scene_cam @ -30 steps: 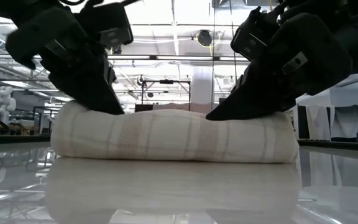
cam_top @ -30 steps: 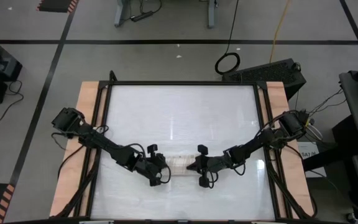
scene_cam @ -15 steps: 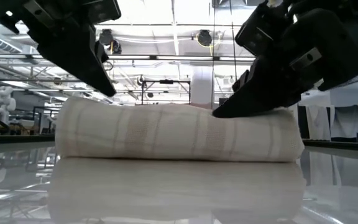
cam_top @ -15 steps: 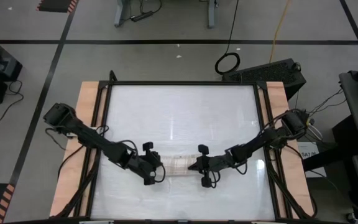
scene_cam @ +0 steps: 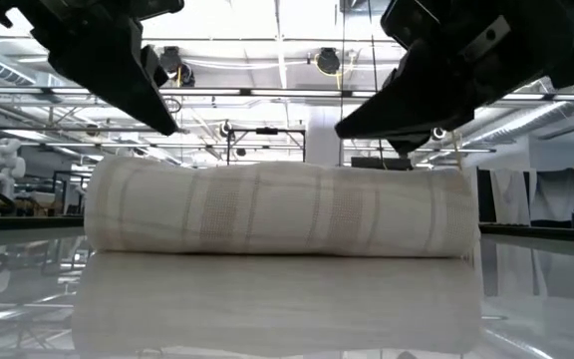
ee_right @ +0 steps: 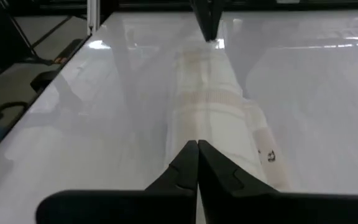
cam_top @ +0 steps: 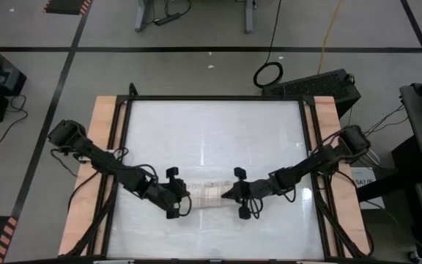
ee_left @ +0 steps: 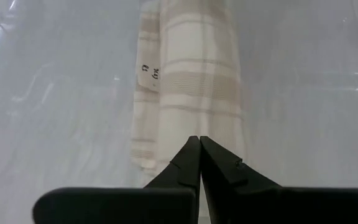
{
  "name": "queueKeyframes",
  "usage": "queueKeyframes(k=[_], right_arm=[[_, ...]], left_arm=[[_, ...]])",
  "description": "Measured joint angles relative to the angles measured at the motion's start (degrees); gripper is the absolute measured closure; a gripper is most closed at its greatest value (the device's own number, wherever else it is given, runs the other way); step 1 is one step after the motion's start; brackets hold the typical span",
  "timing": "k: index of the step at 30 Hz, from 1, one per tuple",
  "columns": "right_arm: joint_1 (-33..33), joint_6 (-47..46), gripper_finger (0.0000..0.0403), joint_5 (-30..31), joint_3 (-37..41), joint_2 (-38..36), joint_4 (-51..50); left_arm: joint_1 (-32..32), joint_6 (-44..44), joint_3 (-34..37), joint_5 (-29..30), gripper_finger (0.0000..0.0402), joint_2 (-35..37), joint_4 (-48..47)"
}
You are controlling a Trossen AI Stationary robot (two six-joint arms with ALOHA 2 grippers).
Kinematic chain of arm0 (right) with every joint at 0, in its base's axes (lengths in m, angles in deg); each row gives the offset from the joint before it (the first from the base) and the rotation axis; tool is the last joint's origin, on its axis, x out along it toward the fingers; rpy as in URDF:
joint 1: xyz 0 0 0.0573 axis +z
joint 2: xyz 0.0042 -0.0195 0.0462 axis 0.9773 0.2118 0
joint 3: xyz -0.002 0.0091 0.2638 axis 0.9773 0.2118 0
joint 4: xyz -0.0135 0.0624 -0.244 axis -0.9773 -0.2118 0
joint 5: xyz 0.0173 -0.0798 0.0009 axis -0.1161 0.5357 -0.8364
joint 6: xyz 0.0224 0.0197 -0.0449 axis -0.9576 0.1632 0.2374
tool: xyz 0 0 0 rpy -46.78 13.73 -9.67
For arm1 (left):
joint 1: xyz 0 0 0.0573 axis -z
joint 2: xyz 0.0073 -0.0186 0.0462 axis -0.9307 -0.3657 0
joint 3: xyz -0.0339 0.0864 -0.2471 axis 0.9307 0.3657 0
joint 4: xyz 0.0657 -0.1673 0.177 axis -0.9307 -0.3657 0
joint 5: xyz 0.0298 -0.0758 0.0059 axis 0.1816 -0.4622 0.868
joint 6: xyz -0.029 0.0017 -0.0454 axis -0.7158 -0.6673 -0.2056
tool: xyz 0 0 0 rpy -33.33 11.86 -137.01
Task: Roll towel
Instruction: Return to Home Position
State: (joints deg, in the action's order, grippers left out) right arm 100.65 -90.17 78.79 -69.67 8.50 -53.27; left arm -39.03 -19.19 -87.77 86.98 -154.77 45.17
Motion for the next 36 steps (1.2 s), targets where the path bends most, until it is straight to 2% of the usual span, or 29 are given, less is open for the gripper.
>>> queueKeyframes(k=[6, 13, 20, 29, 33, 36], right_arm=[[0.0, 0.04, 0.0402, -2.4, 0.02, -2.82, -2.49], [0.09, 3.91, 0.0403, -2.45, -0.09, -12.9, -10.43], [0.04, 9.74, 0.0403, 0.62, -0.09, -25.93, -20.83], [0.04, 15.76, 0.0403, 0.7, -0.11, -40.95, -32.97], [0.04, 16.59, 0.0403, 1.82, 0.11, -46.28, -38.89], [0.0, 16.99, 0.0403, 2.15, 3.21, -50.02, -38.68]], left_arm=[[1.74, 1.32, -0.02, 1.52, 0.0388, 0.0, 1.37], [1.41, 9.74, -0.09, 3.49, 0.0389, 1.25, 7.43], [-0.48, 18.15, -0.11, 6.11, 0.0389, 9.8, 8.57], [-3.94, 28.86, -0.11, 6.64, 0.0389, 20.22, 9.55], [-5.72, 34.09, -0.11, 5.36, 0.0389, 22.31, 11.76], [-7.07, 34.96, -0.05, 1.88, 0.0389, 22.97, 14.52]])
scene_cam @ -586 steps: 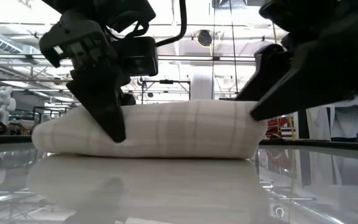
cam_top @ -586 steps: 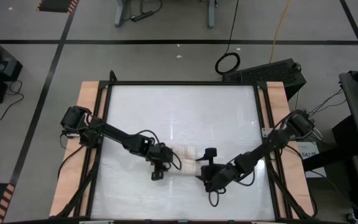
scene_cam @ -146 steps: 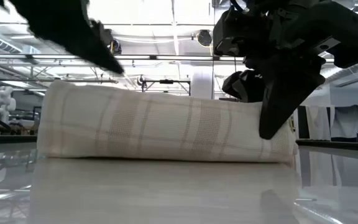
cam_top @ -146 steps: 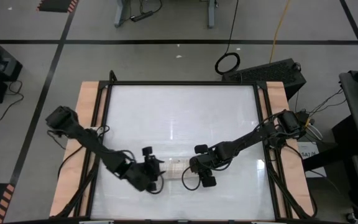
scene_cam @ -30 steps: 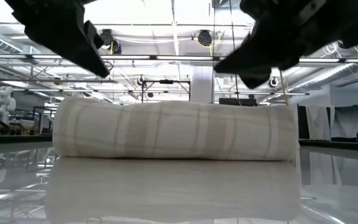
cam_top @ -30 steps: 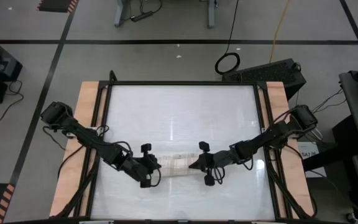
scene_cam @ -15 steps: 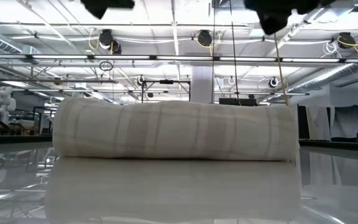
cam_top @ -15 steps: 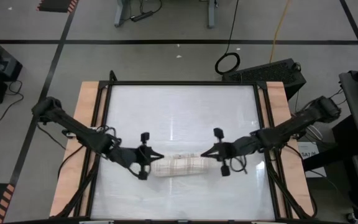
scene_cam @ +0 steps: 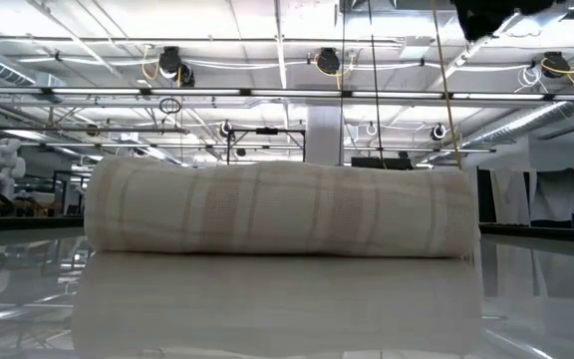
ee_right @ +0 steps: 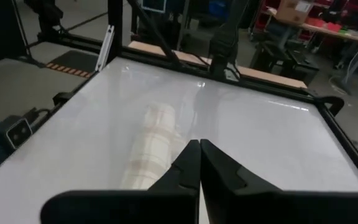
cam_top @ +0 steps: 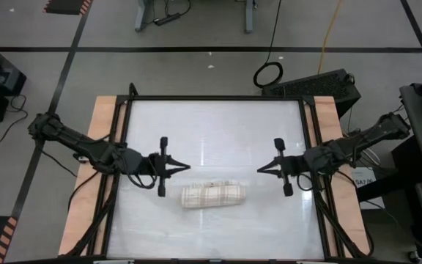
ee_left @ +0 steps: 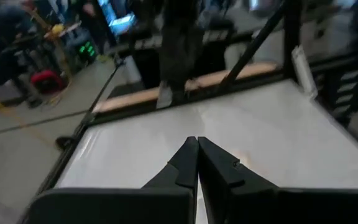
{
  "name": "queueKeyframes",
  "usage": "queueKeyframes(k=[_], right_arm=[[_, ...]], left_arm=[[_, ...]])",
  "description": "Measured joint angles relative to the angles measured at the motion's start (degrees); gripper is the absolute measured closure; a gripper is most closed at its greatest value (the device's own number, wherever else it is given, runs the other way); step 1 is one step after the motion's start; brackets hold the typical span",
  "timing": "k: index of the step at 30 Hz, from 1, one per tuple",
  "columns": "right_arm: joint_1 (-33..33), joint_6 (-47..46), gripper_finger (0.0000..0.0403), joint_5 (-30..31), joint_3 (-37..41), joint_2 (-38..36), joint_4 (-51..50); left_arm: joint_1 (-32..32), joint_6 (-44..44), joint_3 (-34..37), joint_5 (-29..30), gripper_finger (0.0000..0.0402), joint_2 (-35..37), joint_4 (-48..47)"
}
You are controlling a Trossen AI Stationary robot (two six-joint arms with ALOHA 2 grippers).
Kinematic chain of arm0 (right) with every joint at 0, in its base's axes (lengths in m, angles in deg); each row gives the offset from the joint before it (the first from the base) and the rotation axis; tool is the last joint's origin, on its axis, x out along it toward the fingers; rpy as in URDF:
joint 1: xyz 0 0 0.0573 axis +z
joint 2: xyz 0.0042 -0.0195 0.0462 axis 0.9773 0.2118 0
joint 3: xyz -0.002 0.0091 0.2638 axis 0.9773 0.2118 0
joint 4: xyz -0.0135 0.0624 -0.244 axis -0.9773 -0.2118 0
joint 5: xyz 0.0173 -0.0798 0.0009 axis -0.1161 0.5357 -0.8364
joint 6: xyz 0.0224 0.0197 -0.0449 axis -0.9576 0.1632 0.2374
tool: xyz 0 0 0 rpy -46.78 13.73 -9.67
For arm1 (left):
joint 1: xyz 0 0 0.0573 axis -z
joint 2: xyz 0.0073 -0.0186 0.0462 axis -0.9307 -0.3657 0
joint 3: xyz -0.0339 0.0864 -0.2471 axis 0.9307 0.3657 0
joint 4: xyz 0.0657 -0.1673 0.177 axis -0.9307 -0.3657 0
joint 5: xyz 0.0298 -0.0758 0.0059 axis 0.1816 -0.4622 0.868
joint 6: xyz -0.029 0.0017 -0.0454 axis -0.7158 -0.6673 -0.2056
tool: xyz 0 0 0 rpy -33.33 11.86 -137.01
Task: Roll towel
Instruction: Return to Home Position
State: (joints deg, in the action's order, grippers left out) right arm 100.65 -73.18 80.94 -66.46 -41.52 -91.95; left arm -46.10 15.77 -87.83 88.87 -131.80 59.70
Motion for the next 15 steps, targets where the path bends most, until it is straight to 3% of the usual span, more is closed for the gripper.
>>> queueKeyframes(k=[8, 15], right_arm=[[0.0, 1.0, 0.0403, -0.2, 11.91, -6.99, 11.64], [-0.16, 2.66, 0.0403, -0.24, 20.79, -10.25, 21.2]], left_arm=[[-1.28, 1.62, 12.48, -4.81, 0.0389, -0.06, 22.78], [-3.75, -2.59, 24.17, -4.86, 0.0389, 0.72, 34.34]])
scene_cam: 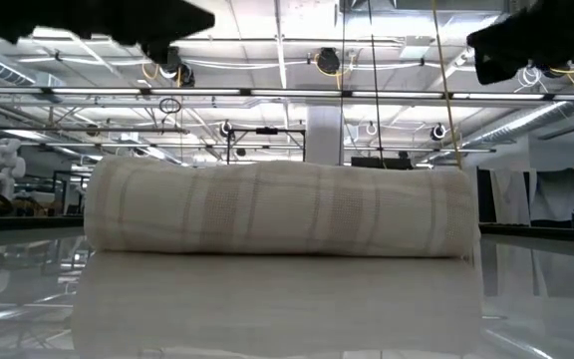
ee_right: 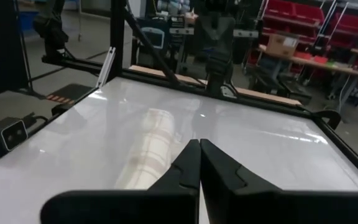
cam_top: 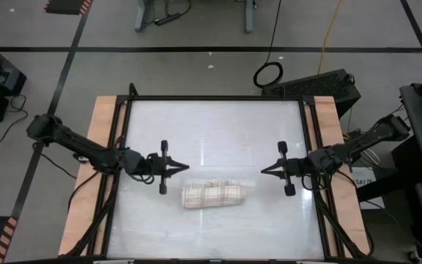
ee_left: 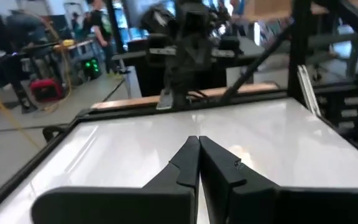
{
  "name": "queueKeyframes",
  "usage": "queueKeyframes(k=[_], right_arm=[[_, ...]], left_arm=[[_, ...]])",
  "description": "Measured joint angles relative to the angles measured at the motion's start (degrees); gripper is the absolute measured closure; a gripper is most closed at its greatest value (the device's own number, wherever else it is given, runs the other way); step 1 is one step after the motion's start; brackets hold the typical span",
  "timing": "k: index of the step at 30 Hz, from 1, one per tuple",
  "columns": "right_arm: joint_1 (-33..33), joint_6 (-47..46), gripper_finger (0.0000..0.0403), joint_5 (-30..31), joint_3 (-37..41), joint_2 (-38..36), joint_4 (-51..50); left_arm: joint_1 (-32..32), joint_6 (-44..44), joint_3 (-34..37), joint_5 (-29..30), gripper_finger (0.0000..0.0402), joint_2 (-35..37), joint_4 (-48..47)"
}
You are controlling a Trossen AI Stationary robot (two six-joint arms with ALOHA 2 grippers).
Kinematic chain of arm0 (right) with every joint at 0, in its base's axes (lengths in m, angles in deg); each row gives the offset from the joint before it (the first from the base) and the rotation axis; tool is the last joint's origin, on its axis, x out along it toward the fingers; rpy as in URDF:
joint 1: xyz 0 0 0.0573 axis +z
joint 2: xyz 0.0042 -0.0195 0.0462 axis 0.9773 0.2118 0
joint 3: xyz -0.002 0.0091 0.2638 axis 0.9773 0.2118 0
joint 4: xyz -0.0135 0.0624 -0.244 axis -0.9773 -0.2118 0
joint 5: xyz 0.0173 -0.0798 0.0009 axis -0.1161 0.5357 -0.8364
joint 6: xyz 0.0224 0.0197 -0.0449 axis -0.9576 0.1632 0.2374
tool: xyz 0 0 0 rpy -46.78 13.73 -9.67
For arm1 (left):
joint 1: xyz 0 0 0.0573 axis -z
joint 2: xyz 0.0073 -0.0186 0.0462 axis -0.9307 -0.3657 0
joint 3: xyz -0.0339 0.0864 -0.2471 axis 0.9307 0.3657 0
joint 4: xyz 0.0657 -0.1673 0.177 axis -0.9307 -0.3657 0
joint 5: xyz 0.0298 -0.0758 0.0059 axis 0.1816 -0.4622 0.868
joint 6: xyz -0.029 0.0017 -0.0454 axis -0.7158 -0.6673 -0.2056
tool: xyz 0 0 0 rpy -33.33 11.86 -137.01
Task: Roll towel
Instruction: Return to Home Position
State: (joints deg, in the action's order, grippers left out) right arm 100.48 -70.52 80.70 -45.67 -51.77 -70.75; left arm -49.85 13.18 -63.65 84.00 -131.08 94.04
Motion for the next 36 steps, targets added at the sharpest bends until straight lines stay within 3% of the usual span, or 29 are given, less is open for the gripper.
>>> queueKeyframes(k=[7, 18, 26, 36], right_arm=[[-0.96, -0.02, 0.0403, -0.18, 6.55, -1.58, 6.12], [-3.59, -1.31, 0.0403, -0.41, 14.18, -1.92, 15.37], [-5.82, -0.91, 0.0403, -4.77, 14.39, -1.92, 17.21], [-9.88, -0.57, 0.0403, -7.13, 14.39, -1.92, 17.43]], left_arm=[[-2.89, -2.55, 8.44, -1.87, 0.0389, 0.04, 11.53], [-4.99, -5.63, 15.88, -3.78, 0.0389, 0.02, 16.72], [-4.99, -8.59, 23.84, -3.78, 0.0389, 0.24, 28.15], [-3.47, -9.39, 24.69, -4.48, 0.0389, 1.43, 25.0]])
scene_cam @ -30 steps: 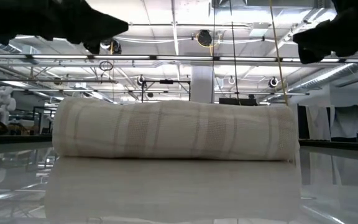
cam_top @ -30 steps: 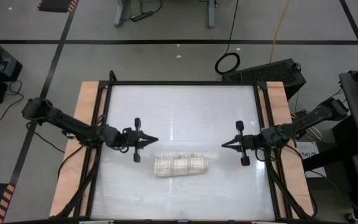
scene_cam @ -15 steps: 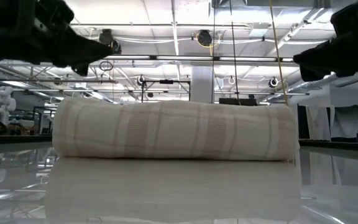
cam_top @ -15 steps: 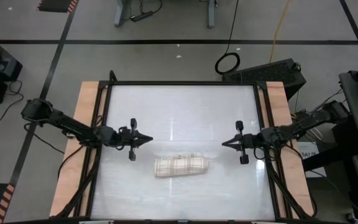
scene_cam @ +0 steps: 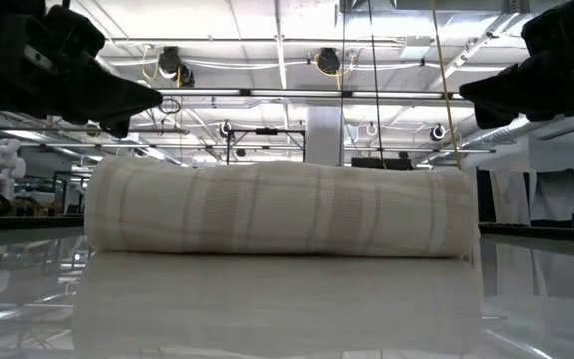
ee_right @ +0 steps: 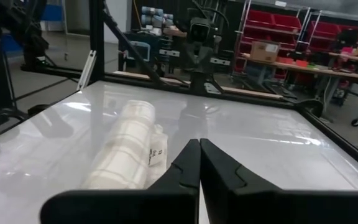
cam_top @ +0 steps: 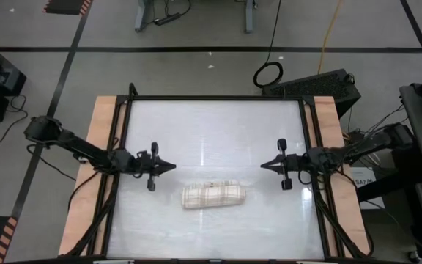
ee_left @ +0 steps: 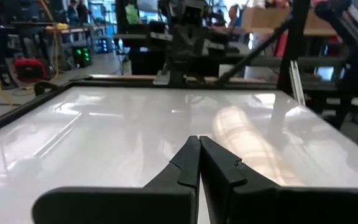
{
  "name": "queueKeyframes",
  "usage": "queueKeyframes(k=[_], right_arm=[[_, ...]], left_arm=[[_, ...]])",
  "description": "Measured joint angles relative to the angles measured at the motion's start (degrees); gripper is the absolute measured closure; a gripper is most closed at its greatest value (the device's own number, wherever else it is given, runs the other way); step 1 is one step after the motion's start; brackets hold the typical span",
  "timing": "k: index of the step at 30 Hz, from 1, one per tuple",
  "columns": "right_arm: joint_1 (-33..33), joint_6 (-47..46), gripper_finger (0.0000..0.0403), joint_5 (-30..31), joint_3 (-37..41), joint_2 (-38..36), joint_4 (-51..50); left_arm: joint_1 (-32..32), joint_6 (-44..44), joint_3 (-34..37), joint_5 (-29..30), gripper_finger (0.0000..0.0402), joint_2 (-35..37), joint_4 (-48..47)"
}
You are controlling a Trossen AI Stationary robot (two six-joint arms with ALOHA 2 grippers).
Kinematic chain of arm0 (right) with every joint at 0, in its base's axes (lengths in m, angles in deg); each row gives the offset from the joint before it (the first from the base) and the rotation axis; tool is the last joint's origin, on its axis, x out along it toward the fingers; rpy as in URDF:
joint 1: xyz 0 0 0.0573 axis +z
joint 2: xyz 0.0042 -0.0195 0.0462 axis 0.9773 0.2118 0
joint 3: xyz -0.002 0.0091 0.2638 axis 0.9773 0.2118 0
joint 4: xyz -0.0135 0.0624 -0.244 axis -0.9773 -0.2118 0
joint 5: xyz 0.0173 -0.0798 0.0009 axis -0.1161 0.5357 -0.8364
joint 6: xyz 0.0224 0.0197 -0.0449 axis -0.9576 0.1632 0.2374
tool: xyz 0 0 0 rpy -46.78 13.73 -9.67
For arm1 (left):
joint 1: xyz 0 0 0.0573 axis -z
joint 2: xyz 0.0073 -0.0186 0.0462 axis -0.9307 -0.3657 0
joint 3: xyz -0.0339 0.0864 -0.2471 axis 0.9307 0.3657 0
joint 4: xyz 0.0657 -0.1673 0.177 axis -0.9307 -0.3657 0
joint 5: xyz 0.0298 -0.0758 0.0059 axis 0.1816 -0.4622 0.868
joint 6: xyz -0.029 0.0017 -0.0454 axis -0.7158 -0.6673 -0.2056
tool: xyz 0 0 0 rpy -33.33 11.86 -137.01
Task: Roll towel
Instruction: Return to Home Position
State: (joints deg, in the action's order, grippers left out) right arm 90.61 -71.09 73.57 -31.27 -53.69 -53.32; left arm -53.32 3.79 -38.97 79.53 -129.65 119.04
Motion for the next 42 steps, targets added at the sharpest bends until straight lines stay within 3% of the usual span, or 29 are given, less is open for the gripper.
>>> queueKeyframes(k=[10, 26, 42], right_arm=[[-2.4, -0.55, 0.0403, -0.57, 0.0, 0.0, -0.5], [-2.39, 1.28, 0.0403, -0.37, -0.02, -0.22, -1.36], [-2.39, 2.63, 0.0403, 1.46, -0.06, -11.13, -7.47]], left_arm=[[0.87, 4.43, 0.02, 1.66, 0.0398, 9.0, -5.93], [0.87, 2.5, 0.04, 3.11, 0.0401, 27.9, -26.66], [0.87, 2.35, 0.07, 3.84, 0.0401, 42.38, -42.07]])
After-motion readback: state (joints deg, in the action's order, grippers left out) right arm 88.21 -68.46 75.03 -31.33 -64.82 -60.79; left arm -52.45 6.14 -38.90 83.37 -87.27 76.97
